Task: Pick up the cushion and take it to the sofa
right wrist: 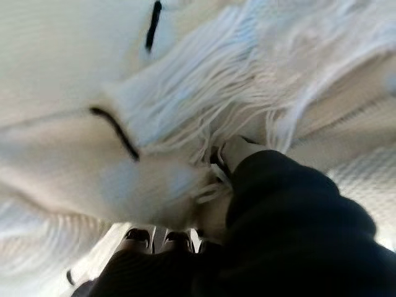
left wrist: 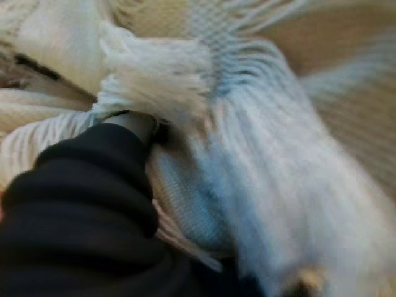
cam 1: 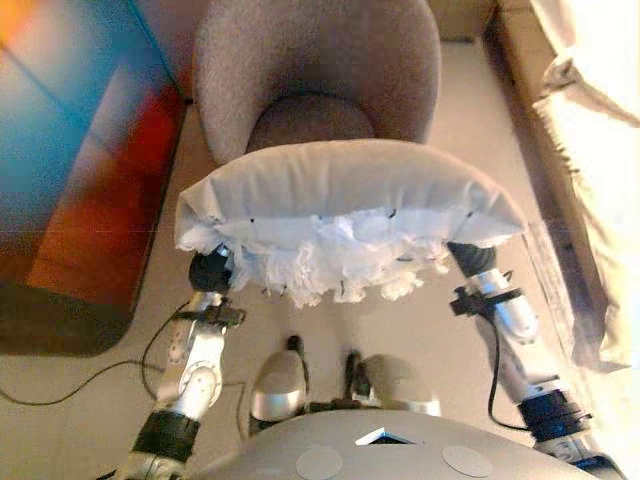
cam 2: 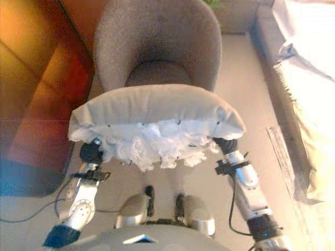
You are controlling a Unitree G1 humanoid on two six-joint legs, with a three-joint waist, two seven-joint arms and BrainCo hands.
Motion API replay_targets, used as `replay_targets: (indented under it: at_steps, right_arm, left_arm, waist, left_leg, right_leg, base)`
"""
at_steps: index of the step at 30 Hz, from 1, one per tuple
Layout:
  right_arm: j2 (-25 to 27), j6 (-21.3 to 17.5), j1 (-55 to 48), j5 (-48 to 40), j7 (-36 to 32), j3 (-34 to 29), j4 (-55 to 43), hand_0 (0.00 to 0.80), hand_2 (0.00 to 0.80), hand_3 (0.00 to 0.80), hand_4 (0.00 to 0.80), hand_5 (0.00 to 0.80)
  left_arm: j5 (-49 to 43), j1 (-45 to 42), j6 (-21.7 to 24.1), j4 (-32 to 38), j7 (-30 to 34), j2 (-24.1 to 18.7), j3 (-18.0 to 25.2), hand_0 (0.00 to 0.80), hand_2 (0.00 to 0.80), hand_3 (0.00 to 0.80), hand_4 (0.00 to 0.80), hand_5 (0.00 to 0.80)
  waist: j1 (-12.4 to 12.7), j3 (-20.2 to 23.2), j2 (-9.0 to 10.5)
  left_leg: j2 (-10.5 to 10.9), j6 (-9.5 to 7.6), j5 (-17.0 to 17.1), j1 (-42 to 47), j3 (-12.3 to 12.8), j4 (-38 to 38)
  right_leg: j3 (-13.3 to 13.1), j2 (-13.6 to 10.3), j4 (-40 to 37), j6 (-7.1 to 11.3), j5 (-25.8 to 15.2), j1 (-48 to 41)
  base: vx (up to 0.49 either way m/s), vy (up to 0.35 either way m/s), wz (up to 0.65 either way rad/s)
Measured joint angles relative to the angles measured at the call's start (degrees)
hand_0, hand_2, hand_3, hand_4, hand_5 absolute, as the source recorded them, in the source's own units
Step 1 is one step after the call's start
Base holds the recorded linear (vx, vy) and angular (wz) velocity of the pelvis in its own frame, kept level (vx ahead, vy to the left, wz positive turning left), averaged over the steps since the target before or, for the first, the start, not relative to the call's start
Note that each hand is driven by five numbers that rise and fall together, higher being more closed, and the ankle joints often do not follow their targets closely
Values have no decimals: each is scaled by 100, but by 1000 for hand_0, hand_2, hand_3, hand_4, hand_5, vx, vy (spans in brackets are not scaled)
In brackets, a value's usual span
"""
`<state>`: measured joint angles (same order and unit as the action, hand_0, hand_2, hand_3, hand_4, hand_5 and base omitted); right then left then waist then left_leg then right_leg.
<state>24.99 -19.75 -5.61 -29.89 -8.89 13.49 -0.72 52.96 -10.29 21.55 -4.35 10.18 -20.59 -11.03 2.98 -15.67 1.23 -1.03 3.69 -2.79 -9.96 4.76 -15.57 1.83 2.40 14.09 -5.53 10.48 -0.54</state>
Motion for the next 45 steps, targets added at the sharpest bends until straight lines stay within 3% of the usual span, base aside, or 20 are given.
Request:
replay_targets:
  at_steps: [2,4,7,9,10,12,15,16,18,20,23,26,29,31,35,38,40,42,44,45]
  right_arm:
    - [11,41,3,0,22,-29,8,800,800,800,800,800]
    - [15,52,15,0,18,8,7,800,800,800,800,800]
    - [58,53,31,-8,-1,16,-24,800,800,800,800,800]
    - [61,53,25,-14,-9,40,-25,800,800,800,800,800]
    - [52,52,25,-16,-8,42,-25,800,800,800,800,800]
    - [60,60,51,-17,8,48,-75,800,800,800,800,800]
    - [25,106,125,-62,107,63,-161,800,800,800,800,800]
    - [-4,126,112,-113,116,70,-163,800,800,800,800,800]
    - [-109,121,101,-126,111,71,-168,800,800,800,800,800]
    - [-243,83,111,-120,122,110,-173,800,800,800,800,800]
    - [-370,77,167,-119,182,134,-174,800,800,800,800,800]
    - [-380,66,123,-122,176,115,-175,800,800,800,800,800]
    - [-303,39,16,-126,111,102,-173,800,800,800,800,800]
    - [-288,3,-31,-126,109,115,-153,800,800,800,800,800]
    - [-271,1,-30,-124,110,92,-79,800,800,800,800,800]
    - [-124,33,-26,-131,109,48,-27,800,800,800,800,800]
    - [80,135,19,-160,40,-11,-52,800,800,800,800,800]
    - [239,194,20,-286,-115,-57,-48,800,800,800,800,800]
    - [213,214,-45,-297,-199,-38,-28,800,800,800,800,800]
    - [164,212,-117,-297,-203,-39,-25,800,800,800,800,800]
  left_arm:
    - [-1,-41,8,0,-13,125,-22,800,800,800,800,800]
    - [0,-72,61,-1,-47,195,-19,800,800,800,800,800]
    - [7,-86,128,-3,-71,198,-28,800,800,800,800,800]
    - [13,-82,178,-7,-71,174,-26,800,800,800,800,800]
    - [14,-65,184,-22,-69,149,-33,800,800,800,800,800]
    - [53,-58,204,-30,-69,104,-37,800,800,800,800,800]
    - [173,62,199,-31,-101,18,-50,800,800,800,800,800]
    - [172,106,200,-33,-106,2,-26,800,800,800,800,800]
    - [169,144,242,-20,-103,-33,-16,800,800,800,800,800]
    - [174,193,266,-18,-106,-96,29,800,800,800,800,800]
    - [174,314,240,-19,-105,-218,106,800,800,800,800,800]
    - [170,269,225,-18,-105,-157,116,800,800,800,800,800]
    - [169,203,124,-23,-101,-133,114,800,800,800,800,800]
    - [169,141,61,-41,-69,-114,107,800,800,800,800,800]
    - [168,51,-20,-63,-53,-92,91,800,800,800,800,800]
    - [167,52,-1,-58,-107,-39,-13,800,800,800,800,800]
    - [141,34,-9,-52,-120,32,-25,800,800,800,800,800]
    - [38,4,-2,-55,-121,38,-23,800,800,800,800,800]
    - [-43,-18,7,-90,-135,43,-26,800,800,800,800,800]
    - [-50,-18,7,-136,-161,62,-52,800,800,800,800,800]
  waist:
    - [127,-42,-23]
    - [139,-58,-72]
    - [270,-42,-250]
    - [286,-48,-241]
    - [279,-45,-168]
    - [368,-33,41]
    - [354,-55,43]
    - [371,-47,119]
    - [403,32,250]
    - [410,151,389]
    - [389,200,435]
    - [265,295,203]
    - [60,276,48]
    - [-100,273,34]
    - [-217,348,171]
    - [-242,472,23]
    - [-221,526,-21]
    - [-218,525,130]
    - [-169,545,277]
    - [-211,561,324]
  left_leg:
    - [163,-54,43,-74,-233,547]
    - [140,-113,105,-84,-539,1061]
    - [-90,-27,152,-294,-827,1272]
    - [-104,-6,202,-436,-825,1246]
    - [-38,34,448,-533,-794,983]
    - [232,-74,675,-521,-588,718]
    - [392,-604,919,-382,-249,405]
    - [515,-744,725,-254,-193,272]
    - [694,-826,450,-32,-136,222]
    - [783,-875,395,182,-189,442]
    - [743,-882,573,599,-360,945]
    - [520,-873,559,745,-493,1218]
    - [402,-762,481,886,-666,1315]
    - [408,-649,402,960,-870,1303]
    - [382,-312,188,1240,-1124,1306]
    - [-131,-160,35,1407,-1098,1254]
    - [-381,-56,-192,1406,-935,742]
    - [-354,15,-146,1019,-890,-111]
    - [-307,-85,35,399,-855,-1156]
    - [-272,-158,52,293,-835,-1277]
  right_leg:
    - [-257,67,-441,36,-242,-341]
    - [-534,227,-685,29,-241,-737]
    - [-738,457,-585,-75,98,-1010]
    - [-771,439,-309,-34,467,-1109]
    - [-785,325,-170,52,700,-1144]
    - [-743,-37,57,315,991,-1157]
    - [-163,-375,679,551,1042,-1231]
    - [-63,-551,1153,677,1033,-1187]
    - [-70,-765,2042,1058,831,-929]
    - [-159,-806,2582,1253,525,-663]
    - [38,-773,2307,1203,682,-398]
    - [341,-792,1405,1134,722,260]
    - [256,-930,-51,1129,-10,694]
    - [-77,-1079,-790,1226,-754,842]
    - [-117,-1365,-1347,1221,-1440,649]
    - [0,-939,-1192,1082,-1678,536]
    - [68,-724,-1162,807,-1598,457]
    - [39,-649,-1128,629,-1515,479]
    - [66,-681,-1336,571,-1539,331]
    - [103,-717,-1420,490,-1595,259]
  base:
    - [556,69,2]
    - [505,82,-5]
    - [607,144,-26]
    - [627,188,-16]
    - [711,266,-21]
    - [734,291,-46]
    - [705,194,-13]
    - [684,108,6]
    - [586,69,4]
    - [504,38,13]
    - [377,-5,15]
    - [325,-81,11]
    - [392,-164,22]
    - [461,-207,49]
    - [405,-229,43]
    - [405,-196,48]
    - [307,-198,12]
    - [264,-168,-17]
    - [236,-16,-19]
    - [233,82,-3]
